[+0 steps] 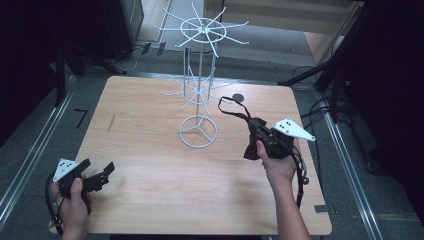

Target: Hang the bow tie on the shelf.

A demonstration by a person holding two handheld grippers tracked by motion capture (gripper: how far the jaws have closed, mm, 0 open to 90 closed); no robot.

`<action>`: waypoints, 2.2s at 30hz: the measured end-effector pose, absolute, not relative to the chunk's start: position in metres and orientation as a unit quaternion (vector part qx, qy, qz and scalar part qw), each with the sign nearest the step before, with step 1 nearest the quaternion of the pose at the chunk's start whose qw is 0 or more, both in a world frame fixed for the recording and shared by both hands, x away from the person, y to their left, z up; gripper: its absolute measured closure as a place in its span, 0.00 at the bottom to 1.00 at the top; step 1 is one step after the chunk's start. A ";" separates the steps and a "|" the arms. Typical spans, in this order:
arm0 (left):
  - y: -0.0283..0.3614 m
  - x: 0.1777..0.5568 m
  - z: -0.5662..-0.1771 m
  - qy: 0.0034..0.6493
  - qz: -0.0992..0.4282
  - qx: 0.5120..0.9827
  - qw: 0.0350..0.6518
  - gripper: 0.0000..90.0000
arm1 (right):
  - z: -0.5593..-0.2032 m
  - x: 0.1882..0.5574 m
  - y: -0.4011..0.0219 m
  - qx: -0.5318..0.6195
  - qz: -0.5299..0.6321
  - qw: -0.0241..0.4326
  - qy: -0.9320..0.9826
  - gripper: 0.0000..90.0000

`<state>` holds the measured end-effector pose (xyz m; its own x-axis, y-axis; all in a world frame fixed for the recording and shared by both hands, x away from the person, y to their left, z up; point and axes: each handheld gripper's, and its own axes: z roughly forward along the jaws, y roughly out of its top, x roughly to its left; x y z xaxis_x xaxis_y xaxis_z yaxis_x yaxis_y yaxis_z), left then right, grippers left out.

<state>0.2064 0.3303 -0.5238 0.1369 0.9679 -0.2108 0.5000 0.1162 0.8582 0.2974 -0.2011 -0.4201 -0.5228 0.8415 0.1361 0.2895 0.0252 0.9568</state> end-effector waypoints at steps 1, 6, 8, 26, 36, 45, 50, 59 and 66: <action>0.330 0.206 -0.524 0.602 0.264 0.610 0.443 0.09 | -0.423 0.299 -0.199 0.423 0.554 0.246 0.673 1.00; 0.330 0.206 -0.524 0.602 0.264 0.610 0.443 0.09 | -0.433 0.309 -0.187 0.424 0.547 0.237 0.682 1.00; 0.330 0.206 -0.524 0.602 0.264 0.610 0.443 0.09 | -0.438 0.315 -0.180 0.427 0.543 0.232 0.685 1.00; 0.330 0.206 -0.524 0.601 0.263 0.610 0.443 0.09 | -0.475 0.345 -0.138 0.463 0.517 0.201 0.692 1.00; 0.331 0.207 -0.524 0.601 0.263 0.611 0.443 0.09 | -0.487 0.361 -0.113 0.470 0.509 0.182 0.697 0.99; 0.331 0.207 -0.524 0.601 0.262 0.611 0.443 0.09 | -0.487 0.371 -0.099 0.465 0.504 0.178 0.706 0.99; 0.330 0.207 -0.524 0.602 0.262 0.611 0.443 0.09 | -0.490 0.372 -0.097 0.468 0.500 0.176 0.707 0.96; 0.331 0.207 -0.524 0.603 0.262 0.610 0.442 0.09 | -0.487 0.367 -0.111 0.462 0.502 0.181 0.709 0.75; 0.330 0.207 -0.524 0.602 0.263 0.610 0.443 0.09 | -0.478 0.353 -0.121 0.452 0.496 0.190 0.717 0.40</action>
<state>0.2066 0.3304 -0.5238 0.1375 0.9676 -0.2119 0.5019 0.1164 0.8570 0.3535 -0.1209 -0.4784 -0.5183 0.8370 0.1754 0.4595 0.0996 0.8826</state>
